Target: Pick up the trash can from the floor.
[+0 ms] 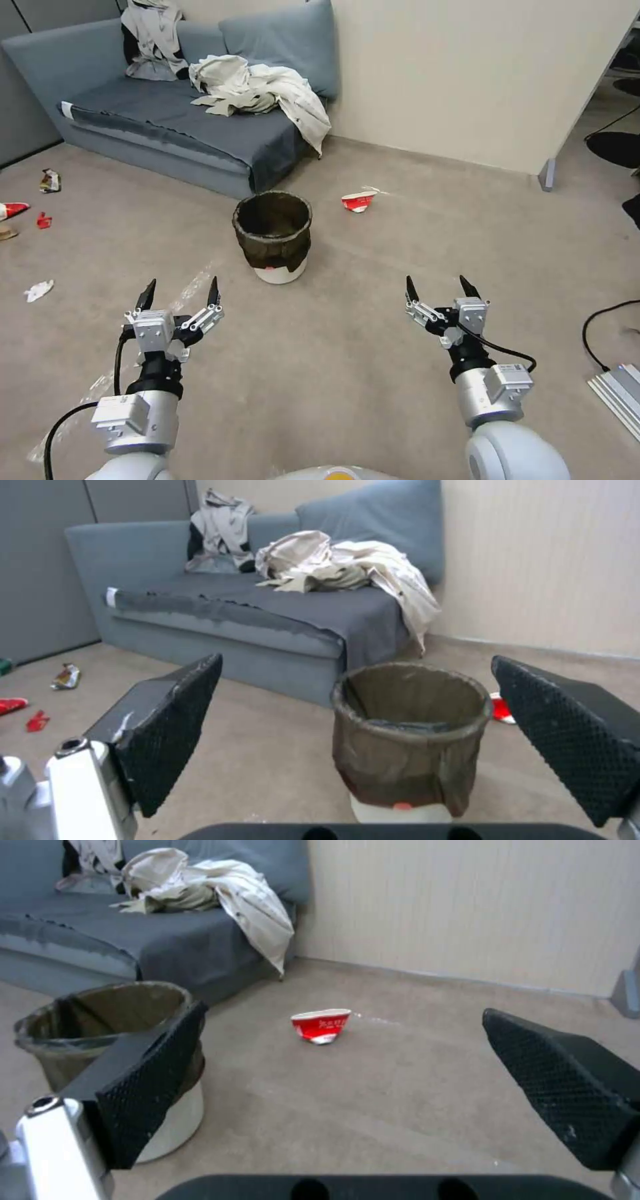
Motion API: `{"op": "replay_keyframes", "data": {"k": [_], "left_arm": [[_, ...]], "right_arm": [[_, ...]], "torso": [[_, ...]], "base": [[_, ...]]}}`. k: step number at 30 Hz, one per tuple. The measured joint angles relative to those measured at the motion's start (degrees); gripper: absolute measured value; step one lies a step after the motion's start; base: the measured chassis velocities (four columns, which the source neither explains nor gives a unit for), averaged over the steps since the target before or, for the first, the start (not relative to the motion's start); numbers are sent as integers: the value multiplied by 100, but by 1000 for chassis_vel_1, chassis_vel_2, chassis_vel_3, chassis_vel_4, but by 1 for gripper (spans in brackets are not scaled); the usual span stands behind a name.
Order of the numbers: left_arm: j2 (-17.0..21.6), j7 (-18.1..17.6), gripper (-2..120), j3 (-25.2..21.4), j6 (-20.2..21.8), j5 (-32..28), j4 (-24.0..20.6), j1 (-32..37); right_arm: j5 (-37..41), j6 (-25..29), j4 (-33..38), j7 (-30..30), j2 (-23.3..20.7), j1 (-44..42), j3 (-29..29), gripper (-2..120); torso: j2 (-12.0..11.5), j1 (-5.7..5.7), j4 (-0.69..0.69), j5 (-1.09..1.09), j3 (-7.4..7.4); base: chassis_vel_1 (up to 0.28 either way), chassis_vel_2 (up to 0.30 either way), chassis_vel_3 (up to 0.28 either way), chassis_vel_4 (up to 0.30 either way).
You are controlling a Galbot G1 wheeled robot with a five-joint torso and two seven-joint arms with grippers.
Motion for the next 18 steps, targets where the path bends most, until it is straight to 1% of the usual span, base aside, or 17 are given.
{"op": "replay_keyframes", "data": {"k": [18], "left_arm": [[11,-92,100,-51,80,-33,-10,23]], "right_arm": [[-2,5,-47,-22,-18,-18,-49,100]], "torso": [[0,-1,0,0,0]], "base": [[-149,142,149,-151]]}}
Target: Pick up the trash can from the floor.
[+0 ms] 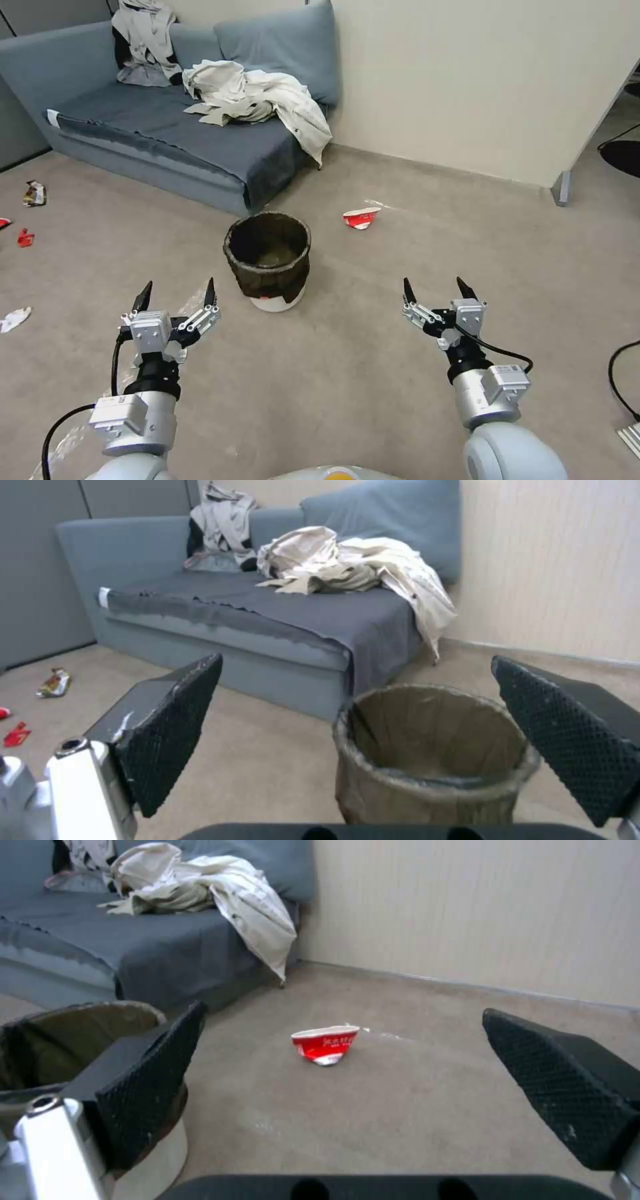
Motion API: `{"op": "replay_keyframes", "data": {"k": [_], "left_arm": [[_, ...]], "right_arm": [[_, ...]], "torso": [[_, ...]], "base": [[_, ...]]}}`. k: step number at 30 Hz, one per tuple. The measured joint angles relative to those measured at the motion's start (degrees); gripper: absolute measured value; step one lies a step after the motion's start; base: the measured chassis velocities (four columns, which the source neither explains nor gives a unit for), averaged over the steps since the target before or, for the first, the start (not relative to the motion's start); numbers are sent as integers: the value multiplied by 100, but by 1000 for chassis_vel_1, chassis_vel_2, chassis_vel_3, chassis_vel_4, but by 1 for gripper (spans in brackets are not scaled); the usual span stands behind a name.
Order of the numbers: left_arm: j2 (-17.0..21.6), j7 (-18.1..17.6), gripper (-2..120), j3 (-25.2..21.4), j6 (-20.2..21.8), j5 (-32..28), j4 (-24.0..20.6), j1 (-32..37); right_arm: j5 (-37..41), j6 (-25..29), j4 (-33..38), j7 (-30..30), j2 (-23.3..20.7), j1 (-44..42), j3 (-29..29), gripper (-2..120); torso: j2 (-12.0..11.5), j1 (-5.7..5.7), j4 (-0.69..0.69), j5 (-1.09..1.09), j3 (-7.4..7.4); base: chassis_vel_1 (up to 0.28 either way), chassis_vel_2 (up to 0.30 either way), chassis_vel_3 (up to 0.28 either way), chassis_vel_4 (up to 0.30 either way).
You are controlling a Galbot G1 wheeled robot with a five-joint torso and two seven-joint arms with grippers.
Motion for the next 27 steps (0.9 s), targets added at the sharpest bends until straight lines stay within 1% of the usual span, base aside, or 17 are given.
{"op": "replay_keyframes", "data": {"k": [9,11,17,20,21,23,24,26,27], "left_arm": [[44,-21,100,-37,119,-85,-49,-16],[54,-21,100,-48,133,-95,-49,-18],[81,-23,100,-69,204,-151,-37,-55],[123,-25,100,-84,255,-213,-11,-79],[215,-28,100,-119,348,-315,52,-127],[253,-28,100,-132,382,-355,76,-145],[332,-31,100,-164,453,-443,130,-190],[508,-62,100,-215,647,-667,273,-319],[605,-75,100,-226,742,-783,350,-384]], "right_arm": [[1,1,-48,-16,-5,47,-14,100],[2,1,-60,-16,-4,49,-14,100],[1,8,-123,-18,7,89,-15,100],[0,10,-137,-17,7,99,-15,100],[2,27,-154,-17,7,109,-13,100],[7,32,-157,-17,5,110,-13,100],[14,44,-171,-17,0,112,-9,100],[1,70,-188,-22,-10,108,-4,100],[-12,85,-197,-29,-16,101,-3,100]], "torso": [[0,0,0,-1,0],[0,0,-1,2,0],[0,0,0,-1,0],[0,0,0,2,0],[0,0,-1,-1,0],[0,0,0,-1,0],[0,0,0,2,1],[0,0,0,-2,0],[0,0,1,0,1]], "base": [[-157,150,148,-158],[-154,138,154,-152],[-139,155,139,-148],[-139,155,125,-145],[-155,134,142,-125],[-155,93,131,-125],[-117,93,92,-65],[-67,80,69,-62],[0,0,0,0]]}}
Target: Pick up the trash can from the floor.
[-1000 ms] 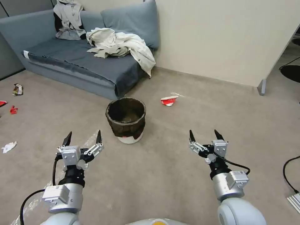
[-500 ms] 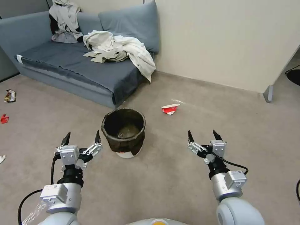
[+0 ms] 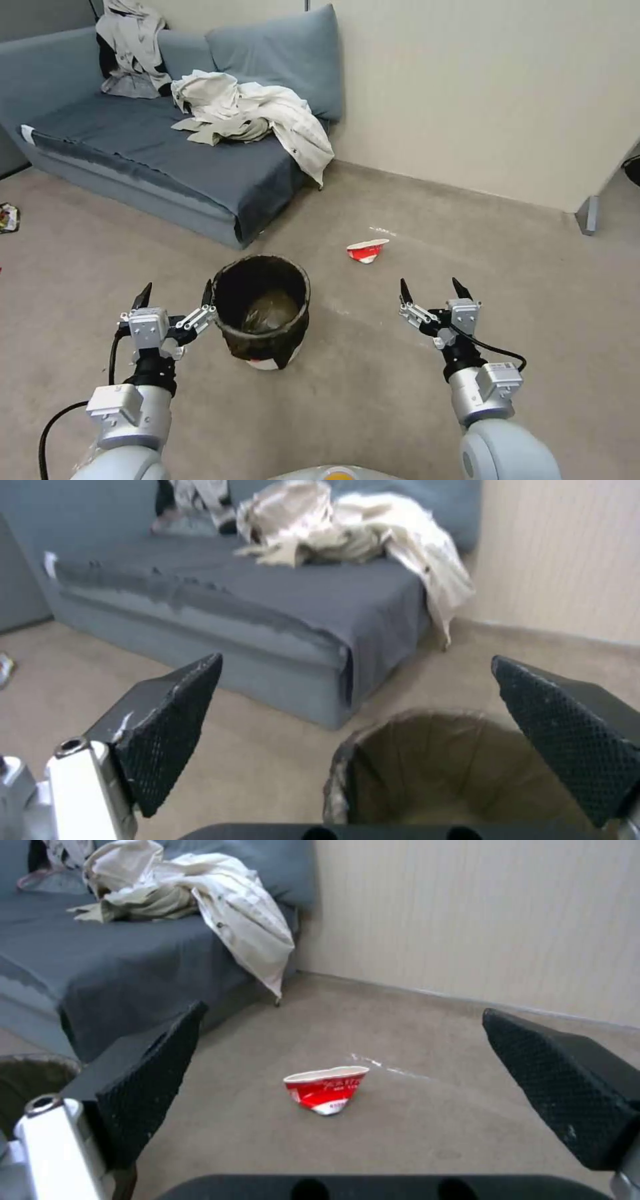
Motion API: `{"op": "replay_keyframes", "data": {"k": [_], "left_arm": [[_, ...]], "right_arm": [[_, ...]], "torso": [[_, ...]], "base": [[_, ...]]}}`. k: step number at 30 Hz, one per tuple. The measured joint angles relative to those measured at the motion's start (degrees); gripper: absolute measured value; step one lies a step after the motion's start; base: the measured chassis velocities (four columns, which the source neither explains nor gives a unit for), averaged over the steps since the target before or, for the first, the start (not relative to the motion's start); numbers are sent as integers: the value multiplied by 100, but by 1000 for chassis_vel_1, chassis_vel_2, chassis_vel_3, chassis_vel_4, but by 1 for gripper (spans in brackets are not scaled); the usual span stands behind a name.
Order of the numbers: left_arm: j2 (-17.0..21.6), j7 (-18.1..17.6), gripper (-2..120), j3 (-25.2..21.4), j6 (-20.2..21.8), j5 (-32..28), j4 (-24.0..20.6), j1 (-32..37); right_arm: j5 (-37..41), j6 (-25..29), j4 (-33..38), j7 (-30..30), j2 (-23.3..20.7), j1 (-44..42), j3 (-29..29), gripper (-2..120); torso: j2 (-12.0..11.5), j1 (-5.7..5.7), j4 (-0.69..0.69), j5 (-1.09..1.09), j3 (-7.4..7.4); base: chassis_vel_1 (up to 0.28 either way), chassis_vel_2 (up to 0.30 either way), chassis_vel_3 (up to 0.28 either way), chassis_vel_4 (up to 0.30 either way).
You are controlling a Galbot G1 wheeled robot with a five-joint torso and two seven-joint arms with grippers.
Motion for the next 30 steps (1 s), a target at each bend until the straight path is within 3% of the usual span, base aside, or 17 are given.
{"op": "replay_keyframes", "data": {"k": [9,12,21,30], "left_arm": [[659,-244,100,89,644,-871,731,-650],[923,-395,100,234,1047,-1347,1072,-1101],[1300,-831,100,457,1968,-2192,1534,-1919],[1594,-983,100,623,2665,-2600,1917,-2476]], "right_arm": [[-88,11,-83,-11,-31,-26,-15,100],[-164,12,-140,-11,-27,-22,-17,100],[-230,34,-176,-11,21,-60,-2,100],[-277,49,-202,-4,61,-78,16,100]], "torso": [[0,0,-1,-2,0],[0,0,-1,-1,0],[0,0,-1,0,0],[0,-1,0,0,0]], "base": [[0,0,0,0],[0,0,0,0],[0,0,0,0],[0,0,0,0]]}}
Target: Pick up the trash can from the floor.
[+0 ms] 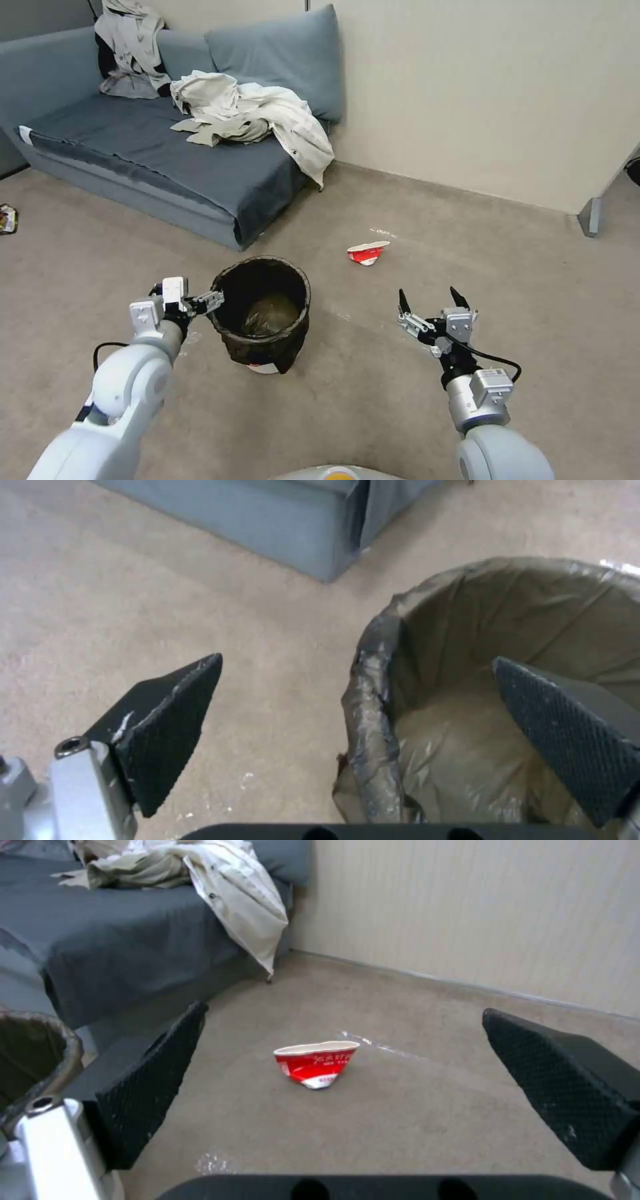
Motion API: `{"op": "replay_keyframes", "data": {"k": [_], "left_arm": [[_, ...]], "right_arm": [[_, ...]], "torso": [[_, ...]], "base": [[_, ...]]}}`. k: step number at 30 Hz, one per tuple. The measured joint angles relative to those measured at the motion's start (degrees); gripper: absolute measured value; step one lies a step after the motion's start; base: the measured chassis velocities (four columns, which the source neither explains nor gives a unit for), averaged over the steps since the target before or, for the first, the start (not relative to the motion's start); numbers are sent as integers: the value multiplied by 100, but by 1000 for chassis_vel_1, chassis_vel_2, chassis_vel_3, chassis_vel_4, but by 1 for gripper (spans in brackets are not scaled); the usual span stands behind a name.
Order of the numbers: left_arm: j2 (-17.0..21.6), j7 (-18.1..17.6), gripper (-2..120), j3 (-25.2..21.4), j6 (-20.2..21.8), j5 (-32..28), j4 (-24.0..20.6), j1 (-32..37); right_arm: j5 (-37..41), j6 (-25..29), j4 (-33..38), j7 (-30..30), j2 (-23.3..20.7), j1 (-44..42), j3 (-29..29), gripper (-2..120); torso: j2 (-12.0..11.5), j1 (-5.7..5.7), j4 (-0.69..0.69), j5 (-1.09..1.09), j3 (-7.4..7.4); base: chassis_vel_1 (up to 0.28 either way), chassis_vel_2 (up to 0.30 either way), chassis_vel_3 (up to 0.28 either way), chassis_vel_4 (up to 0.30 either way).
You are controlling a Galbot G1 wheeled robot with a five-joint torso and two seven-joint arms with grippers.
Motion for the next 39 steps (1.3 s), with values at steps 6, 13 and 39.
{"op": "replay_keyframes", "data": {"k": [6,13,39], "left_arm": [[28,-5,100,150,170,-135,170,-191],[19,-122,100,458,328,-199,337,-395],[208,-411,100,505,658,-769,664,-729]], "right_arm": [[-65,0,-27,0,41,13,-6,100],[-113,0,-48,1,101,39,-23,100],[-67,5,-367,11,31,293,-104,100]], "torso": [[0,0,0,0,0],[0,0,0,0,0],[0,0,-1,0,-1]], "base": [[0,0,0,0],[0,0,0,0],[0,0,0,0]]}}
